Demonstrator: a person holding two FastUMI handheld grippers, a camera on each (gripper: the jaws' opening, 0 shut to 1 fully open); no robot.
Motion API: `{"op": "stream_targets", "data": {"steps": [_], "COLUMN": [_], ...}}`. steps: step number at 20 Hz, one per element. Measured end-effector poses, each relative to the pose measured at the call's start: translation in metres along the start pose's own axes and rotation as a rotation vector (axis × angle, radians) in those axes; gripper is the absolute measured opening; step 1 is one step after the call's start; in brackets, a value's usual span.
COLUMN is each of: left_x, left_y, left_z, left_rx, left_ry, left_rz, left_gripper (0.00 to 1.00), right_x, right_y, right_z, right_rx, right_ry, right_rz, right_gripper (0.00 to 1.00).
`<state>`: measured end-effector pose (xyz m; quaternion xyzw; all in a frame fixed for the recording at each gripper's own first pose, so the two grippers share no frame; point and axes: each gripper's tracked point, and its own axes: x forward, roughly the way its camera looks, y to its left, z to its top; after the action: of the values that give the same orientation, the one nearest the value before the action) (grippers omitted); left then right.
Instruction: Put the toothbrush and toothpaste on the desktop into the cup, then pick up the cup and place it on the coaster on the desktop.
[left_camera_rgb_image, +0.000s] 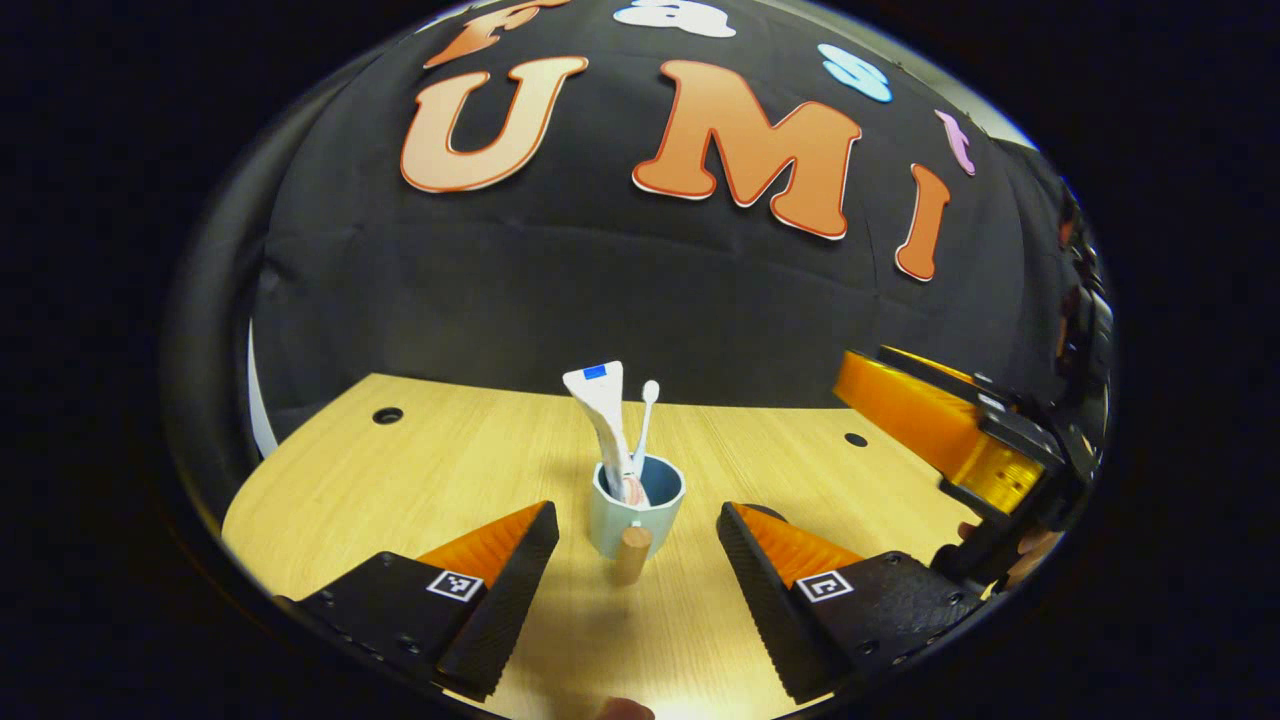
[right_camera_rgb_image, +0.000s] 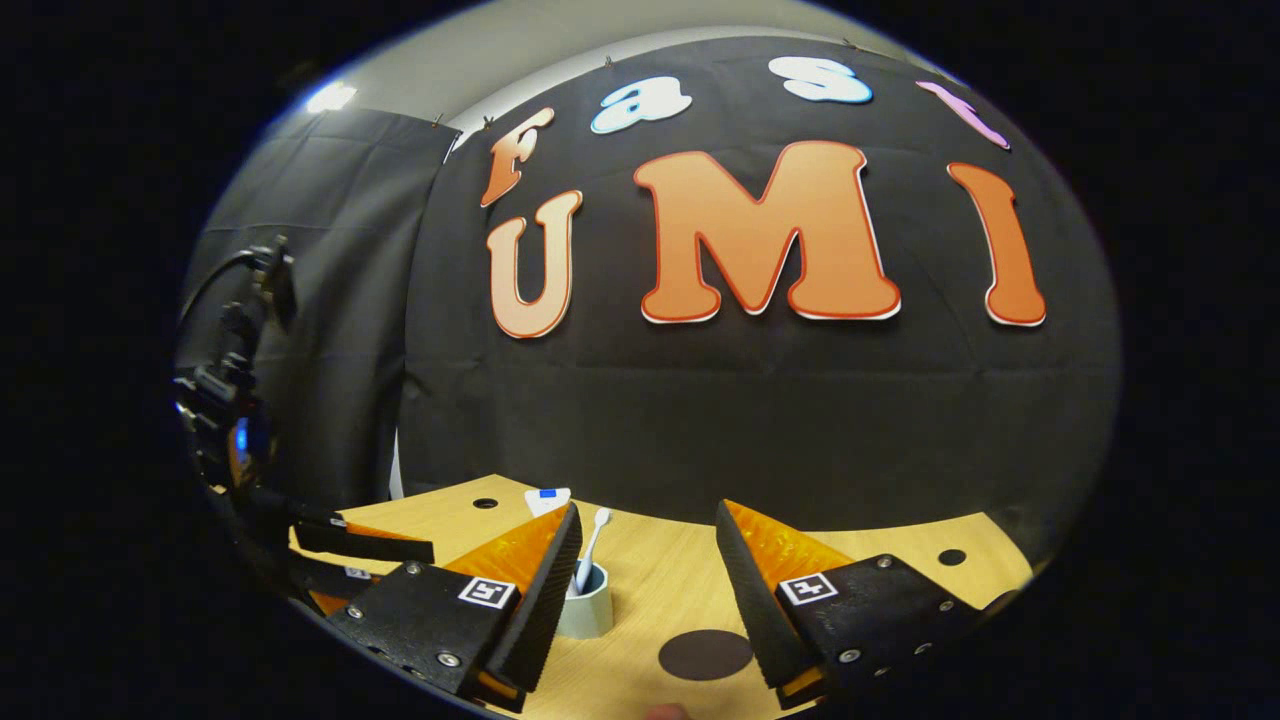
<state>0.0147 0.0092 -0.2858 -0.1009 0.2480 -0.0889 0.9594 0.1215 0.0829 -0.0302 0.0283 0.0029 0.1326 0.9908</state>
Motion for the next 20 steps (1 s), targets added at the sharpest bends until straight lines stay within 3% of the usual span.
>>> {"op": "stream_targets", "data": {"steps": [3, 7, 15, 20], "left_x": [0.017, 0.052, 0.091, 0.091], "left_y": [-0.001, 0.009, -0.004, -0.006], "left_z": [0.005, -0.003, -0.046, -0.059], "left_rx": [0.005, 0.132, 0.143, 0.168], "left_ry": [0.091, 0.185, 0.454, 0.588], "left_rz": [0.015, 0.111, 0.091, 0.122], "left_gripper": [0.98, 0.97, 0.97, 0.98], "right_x": [-0.026, -0.054, -0.095, -0.114], "right_y": [-0.014, -0.023, -0.051, -0.067], "right_z": [0.019, 0.037, 0.047, 0.037], "right_rx": [-0.033, -0.029, -0.05, -0.029], "right_ry": [-0.03, -0.066, -0.1, -0.095], "right_rz": [-0.035, -0.047, -0.081, -0.093], "right_gripper": [0.86, 0.89, 0.9, 0.91]}}
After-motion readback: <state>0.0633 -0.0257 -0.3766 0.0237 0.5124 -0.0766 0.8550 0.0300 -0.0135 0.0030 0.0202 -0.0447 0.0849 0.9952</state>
